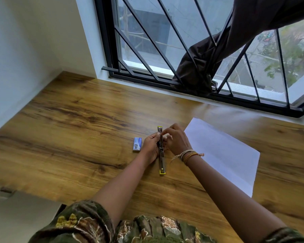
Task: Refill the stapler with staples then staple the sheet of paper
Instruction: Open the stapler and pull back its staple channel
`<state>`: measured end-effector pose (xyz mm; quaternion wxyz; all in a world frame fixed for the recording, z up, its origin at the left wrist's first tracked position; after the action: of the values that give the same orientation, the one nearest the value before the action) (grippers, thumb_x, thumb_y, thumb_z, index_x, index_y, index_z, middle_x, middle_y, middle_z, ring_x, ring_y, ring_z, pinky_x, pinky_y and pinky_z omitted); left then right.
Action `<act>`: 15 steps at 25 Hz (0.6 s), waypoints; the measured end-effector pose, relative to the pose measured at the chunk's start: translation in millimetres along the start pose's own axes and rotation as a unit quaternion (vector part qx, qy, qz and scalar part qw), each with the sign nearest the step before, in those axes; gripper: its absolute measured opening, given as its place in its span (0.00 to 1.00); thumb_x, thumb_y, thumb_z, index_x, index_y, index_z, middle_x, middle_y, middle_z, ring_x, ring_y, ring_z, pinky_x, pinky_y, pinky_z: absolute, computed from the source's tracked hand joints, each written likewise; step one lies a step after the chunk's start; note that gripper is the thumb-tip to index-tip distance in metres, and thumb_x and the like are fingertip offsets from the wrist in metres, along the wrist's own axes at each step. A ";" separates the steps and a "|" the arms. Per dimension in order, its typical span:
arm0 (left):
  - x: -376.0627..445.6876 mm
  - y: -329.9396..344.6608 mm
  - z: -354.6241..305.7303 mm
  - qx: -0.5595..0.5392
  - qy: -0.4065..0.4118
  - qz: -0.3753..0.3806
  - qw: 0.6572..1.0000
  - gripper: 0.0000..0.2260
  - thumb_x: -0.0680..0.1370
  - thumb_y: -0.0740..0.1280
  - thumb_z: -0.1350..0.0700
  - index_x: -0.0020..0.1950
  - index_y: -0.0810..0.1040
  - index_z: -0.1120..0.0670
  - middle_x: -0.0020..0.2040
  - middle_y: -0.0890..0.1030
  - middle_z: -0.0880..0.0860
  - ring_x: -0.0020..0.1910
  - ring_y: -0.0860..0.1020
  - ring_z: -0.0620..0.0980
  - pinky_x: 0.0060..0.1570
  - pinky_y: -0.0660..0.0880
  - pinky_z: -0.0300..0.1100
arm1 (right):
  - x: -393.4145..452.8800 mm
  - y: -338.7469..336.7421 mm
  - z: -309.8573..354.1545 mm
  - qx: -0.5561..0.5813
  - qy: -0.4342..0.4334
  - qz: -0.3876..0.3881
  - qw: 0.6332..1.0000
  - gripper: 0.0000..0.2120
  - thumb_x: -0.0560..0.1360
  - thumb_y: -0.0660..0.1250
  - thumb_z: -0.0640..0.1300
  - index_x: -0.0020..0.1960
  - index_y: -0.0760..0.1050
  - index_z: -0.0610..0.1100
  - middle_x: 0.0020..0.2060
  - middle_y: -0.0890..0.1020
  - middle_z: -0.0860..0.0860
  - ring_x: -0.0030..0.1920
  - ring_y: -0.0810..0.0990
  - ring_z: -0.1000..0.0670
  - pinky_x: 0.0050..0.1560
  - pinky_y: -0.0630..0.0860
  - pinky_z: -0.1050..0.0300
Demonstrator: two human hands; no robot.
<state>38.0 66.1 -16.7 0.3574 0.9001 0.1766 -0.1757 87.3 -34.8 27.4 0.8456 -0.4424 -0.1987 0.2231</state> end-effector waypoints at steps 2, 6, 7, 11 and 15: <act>0.9 0.0 0.6 -0.005 0.002 0.004 1.000 0.13 0.84 0.54 0.59 0.49 0.76 0.60 0.33 0.82 0.55 0.29 0.80 0.49 0.29 0.78 0.40 | -6.0 -0.4 -0.5 0.022 -0.012 -0.015 1.000 0.12 0.71 0.63 0.30 0.47 0.81 0.42 0.47 0.76 0.44 0.44 0.77 0.44 0.41 0.76 0.53; 3.7 -0.1 1.3 0.008 0.004 0.002 1.000 0.14 0.84 0.54 0.59 0.49 0.78 0.60 0.32 0.83 0.54 0.29 0.80 0.47 0.28 0.77 0.39 | -15.1 -3.8 1.2 0.058 -0.058 -0.044 0.996 0.12 0.67 0.64 0.29 0.45 0.80 0.41 0.45 0.81 0.44 0.44 0.80 0.43 0.42 0.79 0.46; 4.5 -0.5 1.7 0.012 0.002 -0.004 1.000 0.14 0.84 0.54 0.58 0.49 0.78 0.60 0.32 0.83 0.53 0.28 0.80 0.47 0.28 0.77 0.38 | -18.8 -4.0 1.1 0.069 -0.062 -0.046 0.995 0.12 0.67 0.64 0.29 0.46 0.80 0.41 0.45 0.83 0.45 0.45 0.81 0.43 0.44 0.80 0.45; 6.7 -1.3 1.3 0.018 -0.008 -0.028 0.999 0.13 0.83 0.55 0.58 0.49 0.78 0.59 0.29 0.80 0.52 0.25 0.78 0.46 0.25 0.76 0.38 | -28.9 -3.5 -2.8 0.142 -0.011 -0.026 0.989 0.16 0.69 0.65 0.31 0.53 0.79 0.44 0.49 0.85 0.47 0.51 0.83 0.49 0.51 0.79 0.56; 8.0 0.8 1.4 0.016 -0.010 -0.030 0.999 0.13 0.83 0.56 0.59 0.48 0.78 0.61 0.32 0.81 0.56 0.25 0.78 0.49 0.27 0.78 0.40 | -17.0 -2.5 -6.1 0.321 0.152 0.045 0.934 0.21 0.67 0.64 0.24 0.57 0.77 0.37 0.45 0.83 0.43 0.45 0.82 0.46 0.44 0.82 0.57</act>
<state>45.2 66.1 -20.8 0.3393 0.8984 0.1969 -0.1976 77.1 -49.5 23.9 0.9517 -0.1846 0.0347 0.2430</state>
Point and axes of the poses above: each hand's wrist, its own x-axis towards the middle knuckle, its own y-axis out of the palm, z = x × y, the point moved 1 cm from there along x, towards the middle knuckle
